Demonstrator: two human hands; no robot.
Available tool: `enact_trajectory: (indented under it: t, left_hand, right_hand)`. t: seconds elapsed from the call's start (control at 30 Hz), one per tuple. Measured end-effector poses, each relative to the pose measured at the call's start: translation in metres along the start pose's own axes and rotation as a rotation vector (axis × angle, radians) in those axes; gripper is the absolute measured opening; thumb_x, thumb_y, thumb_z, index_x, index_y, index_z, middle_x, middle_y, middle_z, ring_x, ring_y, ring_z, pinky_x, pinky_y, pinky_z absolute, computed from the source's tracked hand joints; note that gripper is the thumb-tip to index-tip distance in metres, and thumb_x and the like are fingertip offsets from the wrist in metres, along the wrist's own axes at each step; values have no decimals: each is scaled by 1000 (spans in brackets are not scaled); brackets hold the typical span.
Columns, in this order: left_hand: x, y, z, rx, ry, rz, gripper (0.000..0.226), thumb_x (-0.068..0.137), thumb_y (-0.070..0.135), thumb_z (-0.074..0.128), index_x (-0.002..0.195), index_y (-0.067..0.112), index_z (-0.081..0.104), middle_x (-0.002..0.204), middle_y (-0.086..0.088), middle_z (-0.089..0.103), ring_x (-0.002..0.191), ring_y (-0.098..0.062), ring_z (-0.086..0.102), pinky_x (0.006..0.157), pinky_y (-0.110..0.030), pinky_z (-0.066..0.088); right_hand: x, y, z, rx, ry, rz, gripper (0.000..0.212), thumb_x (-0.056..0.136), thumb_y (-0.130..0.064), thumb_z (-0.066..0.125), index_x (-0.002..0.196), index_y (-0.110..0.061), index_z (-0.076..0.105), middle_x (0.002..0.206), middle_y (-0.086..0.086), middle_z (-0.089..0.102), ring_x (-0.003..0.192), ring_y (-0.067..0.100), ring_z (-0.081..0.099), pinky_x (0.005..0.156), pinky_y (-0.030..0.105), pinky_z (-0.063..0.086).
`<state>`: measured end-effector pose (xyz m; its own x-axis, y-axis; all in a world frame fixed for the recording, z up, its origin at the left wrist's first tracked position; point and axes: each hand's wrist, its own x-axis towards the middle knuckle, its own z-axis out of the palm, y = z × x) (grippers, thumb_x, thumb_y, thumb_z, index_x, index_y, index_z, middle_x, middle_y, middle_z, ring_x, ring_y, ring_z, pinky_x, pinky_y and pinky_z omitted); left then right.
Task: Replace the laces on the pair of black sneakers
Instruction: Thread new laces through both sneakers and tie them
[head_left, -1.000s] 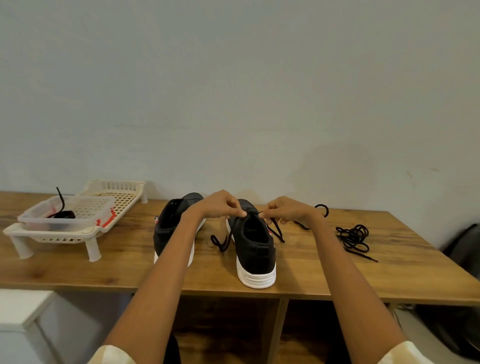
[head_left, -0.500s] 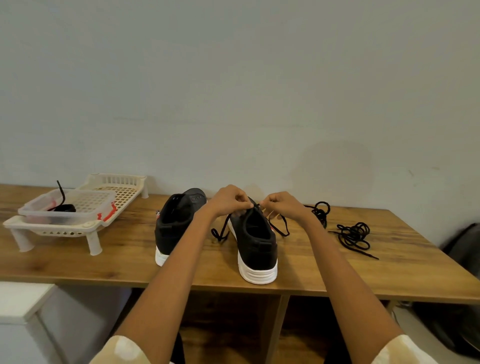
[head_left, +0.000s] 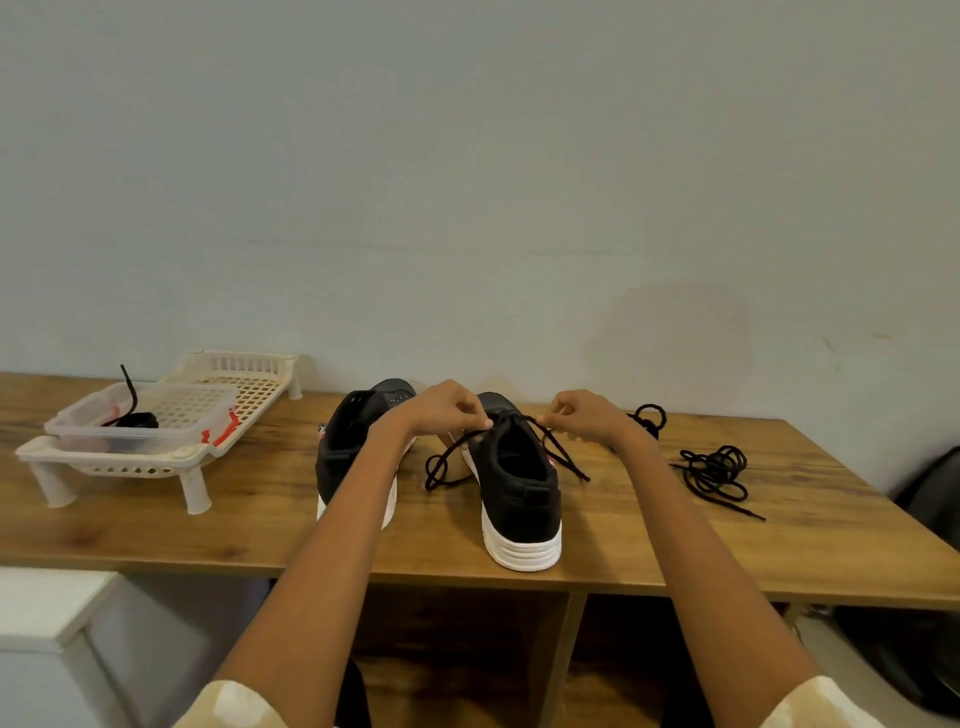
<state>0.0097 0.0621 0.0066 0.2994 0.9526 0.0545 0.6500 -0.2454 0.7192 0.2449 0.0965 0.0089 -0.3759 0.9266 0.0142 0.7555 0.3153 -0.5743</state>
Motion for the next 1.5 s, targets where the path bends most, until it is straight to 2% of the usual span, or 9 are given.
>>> enact_trajectory:
  t: [0.1,0.27,0.37,0.5,0.67,0.9,1.03,1.2,1.5]
  left_hand:
    - [1,-3,0,6,-14,-17,10,88,20,66,84,12,70,80,-5,70,73,-19,68,72,-30,59]
    - [2,0,1,34,-70,-63,6,88,13,66,81,14,66,76,-2,67,64,-14,64,64,-24,57]
    - [1,2,1,50,-85,-71,6,88,12,65,83,15,64,73,-1,65,60,-11,62,60,-21,55]
    - [0,0,-1,55,-100,-66,5,88,11,65,84,13,65,74,-3,64,58,-11,61,61,-22,55]
    - [-4,-4,-11,70,-140,-87,4,88,11,66,91,9,66,72,-3,64,55,-9,61,62,-24,56]
    - [-3,4,-2,69,-116,-76,8,93,16,59,98,12,60,87,-2,63,84,-21,65,75,-32,57]
    - [-2,8,1,-2,-34,-26,18,93,28,59,101,12,60,85,2,64,80,-16,65,61,-19,55]
    - [1,11,5,3,-62,-48,13,89,21,65,95,10,63,79,1,63,68,-11,61,64,-21,53]
    - [3,16,2,-4,-194,-136,12,98,17,47,93,13,56,83,-7,59,69,-15,59,72,-27,54]
  right_hand:
    - [-6,-4,-8,100,-56,116,42,91,-46,57,83,-6,67,73,3,64,64,13,58,59,21,49]
    - [-8,-20,2,241,-169,107,53,89,-50,56,104,0,64,89,9,68,77,20,66,66,24,56]
    - [-8,-19,2,243,-175,23,36,87,-43,63,93,-7,65,89,7,66,82,15,63,70,23,53]
    - [-14,-17,-7,252,-165,-85,16,85,-27,70,73,-18,67,70,-2,62,64,4,55,57,11,45]
    - [-9,-8,-6,116,-151,-170,16,89,-26,65,78,-15,65,70,-3,60,63,3,53,57,12,43]
    - [-1,-14,7,-54,13,-80,19,91,-27,63,81,-13,56,67,1,64,57,12,60,50,17,48]
    - [-7,-26,10,230,-53,114,41,98,-35,48,71,-7,62,62,7,64,50,16,61,54,24,54]
    - [-11,-36,6,674,-86,89,25,95,-17,47,95,-4,68,71,5,64,64,16,59,62,24,51]
    - [1,-31,19,770,-60,-20,24,96,-22,55,105,-5,69,79,-1,64,68,7,55,61,17,48]
